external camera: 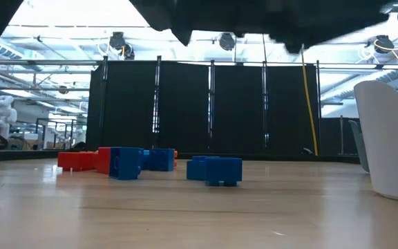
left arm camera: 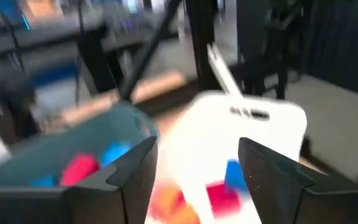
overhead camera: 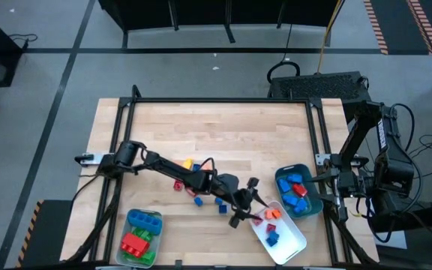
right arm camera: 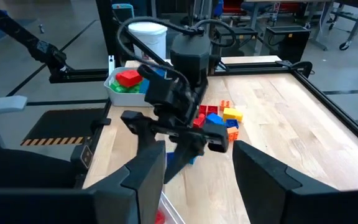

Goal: Sort blocks by size
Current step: Put the small square blue game piece into the white bin

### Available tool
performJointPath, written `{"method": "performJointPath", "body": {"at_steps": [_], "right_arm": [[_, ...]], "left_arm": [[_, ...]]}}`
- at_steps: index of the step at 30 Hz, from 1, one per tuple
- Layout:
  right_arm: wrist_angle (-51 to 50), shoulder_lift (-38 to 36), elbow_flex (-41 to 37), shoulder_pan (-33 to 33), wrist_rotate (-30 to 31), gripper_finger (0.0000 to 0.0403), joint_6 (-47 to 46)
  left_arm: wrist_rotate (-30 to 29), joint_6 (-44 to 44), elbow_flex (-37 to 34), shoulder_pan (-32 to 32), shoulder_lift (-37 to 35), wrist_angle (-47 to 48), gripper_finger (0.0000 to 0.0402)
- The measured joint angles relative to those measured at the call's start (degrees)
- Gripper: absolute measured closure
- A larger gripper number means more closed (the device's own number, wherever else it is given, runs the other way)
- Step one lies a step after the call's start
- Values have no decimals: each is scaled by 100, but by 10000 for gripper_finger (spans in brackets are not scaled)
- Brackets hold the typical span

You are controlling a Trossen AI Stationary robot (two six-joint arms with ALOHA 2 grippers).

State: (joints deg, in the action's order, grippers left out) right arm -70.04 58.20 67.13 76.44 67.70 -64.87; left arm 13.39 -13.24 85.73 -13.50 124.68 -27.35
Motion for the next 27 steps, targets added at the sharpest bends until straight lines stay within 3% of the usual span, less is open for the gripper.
{"method": "performJointPath", "body": {"at_steps": [7, 12, 16, 20, 27], "right_arm": [[2, 2, 0, 0, -18, 232, -42], [0, 2, 0, 0, -17, 232, 185], [0, 2, 0, 0, 0, 232, 282], [-2, 2, 0, 0, 11, 232, 296], [-2, 2, 0, 0, 7, 232, 269]], "left_arm": [[-592, -229, 9, 0, -819, 3410, 171], [-619, -209, -31, -76, -848, 5430, 171], [-608, 185, -466, -100, -806, 5421, 171], [-638, 378, -852, -103, -818, 4838, 171], [-777, 527, -1022, -159, -792, 4294, 171]]}}
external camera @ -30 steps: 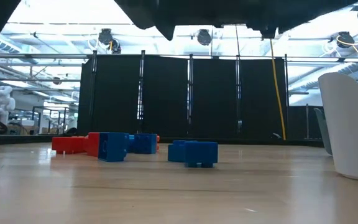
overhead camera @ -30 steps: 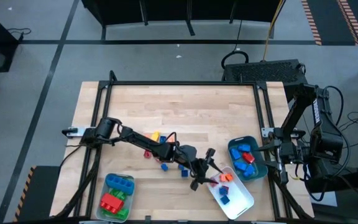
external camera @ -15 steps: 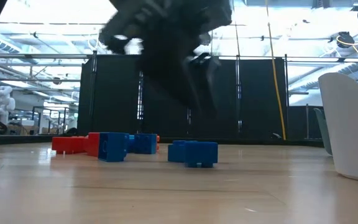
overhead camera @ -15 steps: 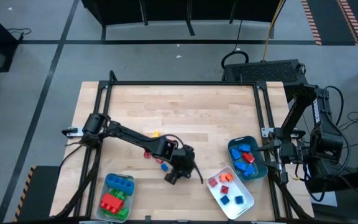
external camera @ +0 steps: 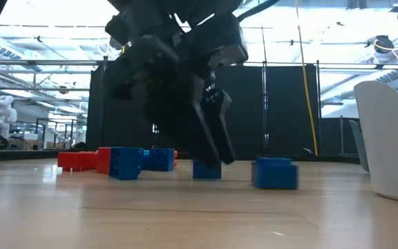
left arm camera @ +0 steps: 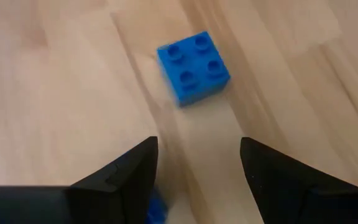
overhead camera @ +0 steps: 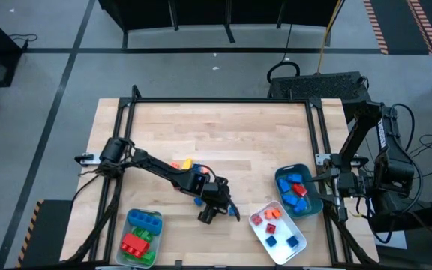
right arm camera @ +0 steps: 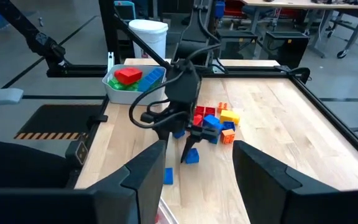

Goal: Sort blocks by size
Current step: Put the small square blue game piece into the white bin

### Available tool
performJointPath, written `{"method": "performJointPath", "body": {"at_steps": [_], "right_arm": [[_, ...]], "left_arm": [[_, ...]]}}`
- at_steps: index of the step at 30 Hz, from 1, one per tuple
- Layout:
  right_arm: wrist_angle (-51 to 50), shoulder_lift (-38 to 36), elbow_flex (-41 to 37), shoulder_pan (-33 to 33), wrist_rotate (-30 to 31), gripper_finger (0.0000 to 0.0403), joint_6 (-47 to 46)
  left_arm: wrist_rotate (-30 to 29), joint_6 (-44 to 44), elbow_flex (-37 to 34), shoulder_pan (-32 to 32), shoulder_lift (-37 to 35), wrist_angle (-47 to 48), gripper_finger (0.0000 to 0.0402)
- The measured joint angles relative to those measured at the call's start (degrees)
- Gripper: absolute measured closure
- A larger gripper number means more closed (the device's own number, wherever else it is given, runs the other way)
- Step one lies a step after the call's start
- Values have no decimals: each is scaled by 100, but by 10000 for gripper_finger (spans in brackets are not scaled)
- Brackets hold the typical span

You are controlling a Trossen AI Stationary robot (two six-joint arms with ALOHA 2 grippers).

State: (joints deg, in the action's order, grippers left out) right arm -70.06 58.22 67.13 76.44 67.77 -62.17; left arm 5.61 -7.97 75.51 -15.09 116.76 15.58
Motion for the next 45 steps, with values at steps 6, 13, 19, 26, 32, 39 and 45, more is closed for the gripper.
{"method": "performJointPath", "body": {"at_steps": [6, 13, 19, 26, 32, 39, 45], "right_arm": [[0, 0, 0, 0, 0, 232, -13], [0, 0, 0, 0, -2, 232, -13], [2, 0, 0, 0, -18, 232, -35], [0, 0, 0, 0, -26, 232, -29], [0, 0, 0, 0, -33, 232, -18], [-1, -1, 0, 0, -31, 232, 4], [-1, -1, 0, 0, -31, 232, -1]], "left_arm": [[-57, 12, 21, -7, -8, -241, 171], [-187, -27, 93, -67, -26, -880, 171], [-156, -462, 98, -130, 316, -1357, 171], [-139, -894, 98, -155, 587, -1865, 171], [-152, -890, 98, -96, 597, -1986, 171], [-123, -962, 98, -71, 597, -2097, 171], [-125, -729, 98, 61, 604, -2270, 171]]}}
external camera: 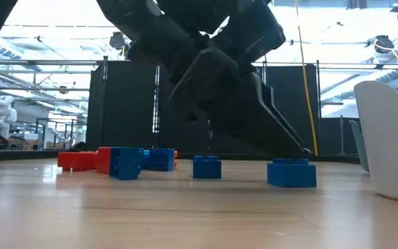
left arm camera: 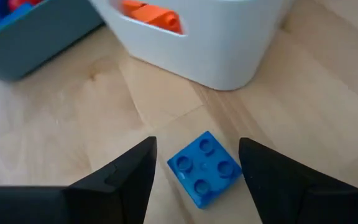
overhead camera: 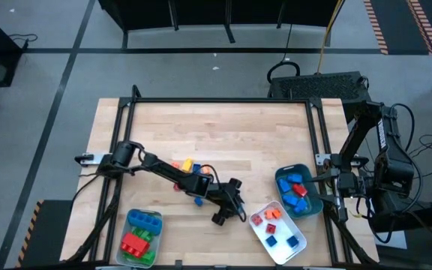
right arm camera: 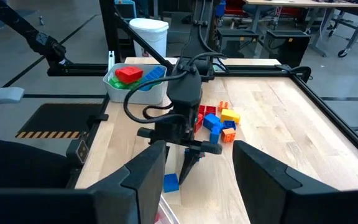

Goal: Sort blocks by size
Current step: Put the small square blue game piece into the white bin

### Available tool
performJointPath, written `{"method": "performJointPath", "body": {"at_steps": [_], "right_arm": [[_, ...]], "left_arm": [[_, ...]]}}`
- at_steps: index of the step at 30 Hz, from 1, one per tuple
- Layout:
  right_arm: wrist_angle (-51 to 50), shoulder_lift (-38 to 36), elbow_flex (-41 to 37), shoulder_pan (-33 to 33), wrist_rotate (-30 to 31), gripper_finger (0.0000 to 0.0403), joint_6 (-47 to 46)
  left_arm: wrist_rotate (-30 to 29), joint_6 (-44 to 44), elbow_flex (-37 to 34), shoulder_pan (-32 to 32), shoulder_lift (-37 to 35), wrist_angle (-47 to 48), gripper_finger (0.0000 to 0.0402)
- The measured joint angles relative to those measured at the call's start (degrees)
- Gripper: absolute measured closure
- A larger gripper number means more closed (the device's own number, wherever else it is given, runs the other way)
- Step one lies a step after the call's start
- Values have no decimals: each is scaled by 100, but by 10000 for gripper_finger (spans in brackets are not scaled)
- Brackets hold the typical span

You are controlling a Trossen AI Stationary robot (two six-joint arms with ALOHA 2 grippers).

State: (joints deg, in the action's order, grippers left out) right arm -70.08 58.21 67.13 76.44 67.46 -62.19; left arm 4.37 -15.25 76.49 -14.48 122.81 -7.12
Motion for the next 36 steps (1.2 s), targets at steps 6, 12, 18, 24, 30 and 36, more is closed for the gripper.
{"method": "performJointPath", "body": {"at_steps": [6, 12, 18, 24, 30, 36], "right_arm": [[0, -1, 0, 0, -2, 232, -4], [-3, -1, 0, 0, -2, 232, 4], [-3, -1, 0, 0, -2, 232, 4], [-1, -1, 0, 0, -2, 232, 4], [-1, -1, 0, 0, -2, 232, 6], [-1, -1, 0, 0, -2, 232, 6]], "left_arm": [[55, 735, 10, 95, 210, -203, 171], [56, 1304, 15, 92, 476, -319, 171], [58, 1330, 26, 92, 548, -434, 175], [162, 1330, 27, 91, 559, -391, 232], [170, 1346, 25, 90, 556, -361, 257], [111, 1350, -26, 86, 227, -60, 257]]}}
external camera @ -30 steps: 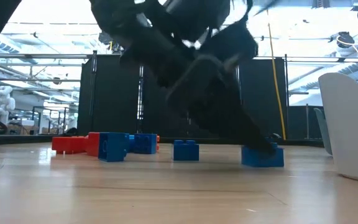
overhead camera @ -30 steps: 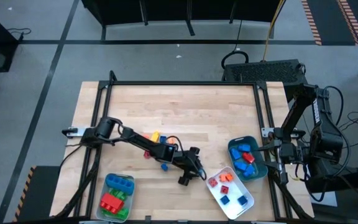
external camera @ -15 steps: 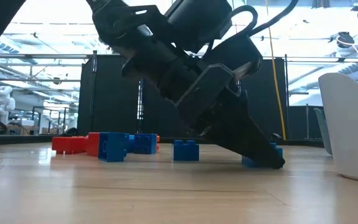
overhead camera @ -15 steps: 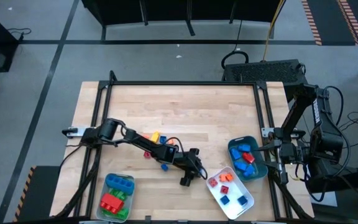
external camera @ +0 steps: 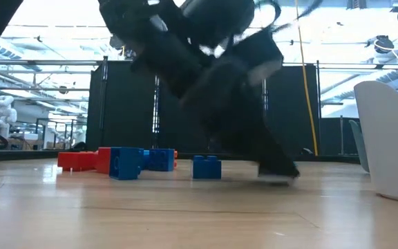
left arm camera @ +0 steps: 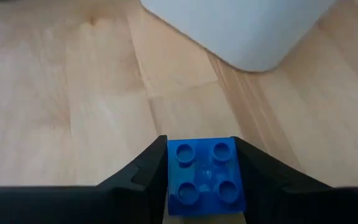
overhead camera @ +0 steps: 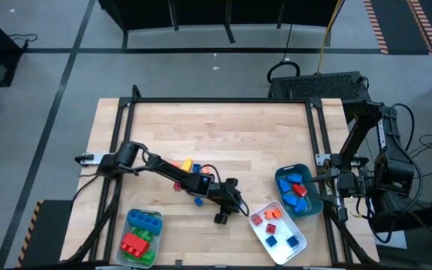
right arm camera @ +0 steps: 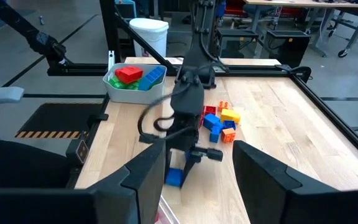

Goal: Sort blocks by size
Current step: Put the small square blue game piece into the white bin

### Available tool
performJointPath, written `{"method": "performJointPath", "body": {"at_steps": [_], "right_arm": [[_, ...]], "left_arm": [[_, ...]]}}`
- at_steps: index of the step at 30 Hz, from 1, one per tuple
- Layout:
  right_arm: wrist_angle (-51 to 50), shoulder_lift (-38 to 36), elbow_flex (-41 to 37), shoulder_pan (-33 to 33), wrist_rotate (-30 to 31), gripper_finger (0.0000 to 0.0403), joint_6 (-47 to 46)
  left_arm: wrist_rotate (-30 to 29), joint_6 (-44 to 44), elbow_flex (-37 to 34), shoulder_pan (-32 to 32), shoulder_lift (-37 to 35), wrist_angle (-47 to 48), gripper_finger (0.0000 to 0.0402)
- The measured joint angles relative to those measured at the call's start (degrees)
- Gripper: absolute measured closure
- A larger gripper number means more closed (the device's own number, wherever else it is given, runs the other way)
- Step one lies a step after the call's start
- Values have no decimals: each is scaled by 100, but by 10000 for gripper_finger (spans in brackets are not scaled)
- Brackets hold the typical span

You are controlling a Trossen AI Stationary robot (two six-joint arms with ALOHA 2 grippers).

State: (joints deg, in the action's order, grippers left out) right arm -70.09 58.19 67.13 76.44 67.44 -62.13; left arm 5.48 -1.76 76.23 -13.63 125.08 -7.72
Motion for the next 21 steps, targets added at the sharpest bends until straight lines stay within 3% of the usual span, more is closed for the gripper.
{"method": "performJointPath", "body": {"at_steps": [3, 8, 16, 21], "right_arm": [[1, 0, 0, 0, 0, 232, 0], [-1, 0, 0, 0, 2, 232, 26], [-6, 2, 0, 0, 0, 232, 26], [-43, 2, 0, 0, 9, 232, 26]], "left_arm": [[-232, -14, -4, -4, -399, -66, 257], [-364, -304, 24, -75, -783, -949, 257], [-367, -776, 49, -195, -475, -3055, 257], [-285, -784, 585, -188, 39, -3237, 257]]}}
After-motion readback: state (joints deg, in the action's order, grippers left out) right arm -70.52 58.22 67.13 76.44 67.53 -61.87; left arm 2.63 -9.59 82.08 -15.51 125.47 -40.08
